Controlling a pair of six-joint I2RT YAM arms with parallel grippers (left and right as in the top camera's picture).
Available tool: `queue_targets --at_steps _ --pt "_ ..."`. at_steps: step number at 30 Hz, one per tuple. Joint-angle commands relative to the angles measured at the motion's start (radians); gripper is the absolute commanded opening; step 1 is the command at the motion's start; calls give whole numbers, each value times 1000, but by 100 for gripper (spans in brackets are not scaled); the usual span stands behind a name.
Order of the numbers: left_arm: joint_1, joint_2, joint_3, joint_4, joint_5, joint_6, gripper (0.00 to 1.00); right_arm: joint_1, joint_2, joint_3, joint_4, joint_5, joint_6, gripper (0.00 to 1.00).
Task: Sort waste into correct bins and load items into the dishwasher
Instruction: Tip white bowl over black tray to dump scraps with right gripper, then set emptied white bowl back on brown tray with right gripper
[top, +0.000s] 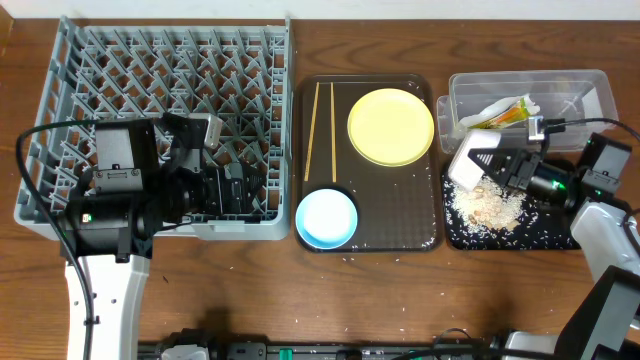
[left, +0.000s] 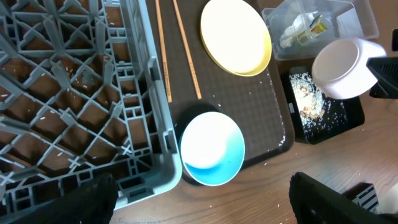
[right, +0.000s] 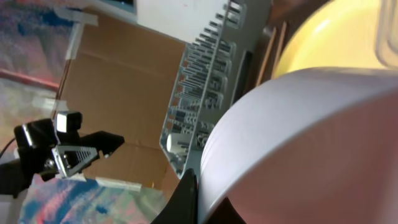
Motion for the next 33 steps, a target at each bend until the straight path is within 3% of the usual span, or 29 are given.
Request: queue_targets --at_steps 1,2,5,10,16,24,28,33 --pt "-3 3 16 -2 10 18 89 26 -6 5 -19 56 80 1" --pt "-3 3 16 -1 10 18 89 26 -6 5 -48 103 111 1" --pt "-3 3 16 -2 10 18 89 35 -6 5 -43 24 -15 1" --pt "-3 2 16 -2 10 18 89 55 -15 5 -103 124 9 1" --pt "-3 2 16 0 10 18 89 216 -94 5 -122 283 10 2" --pt "-3 2 16 6 10 18 89 686 -144 5 -255 1106 -21 1" --pt "-3 2 16 6 10 18 89 850 -125 5 -270 1320 -32 1" --pt "-3 2 16 6 10 18 89 949 -84 5 -272 1407 -32 2"
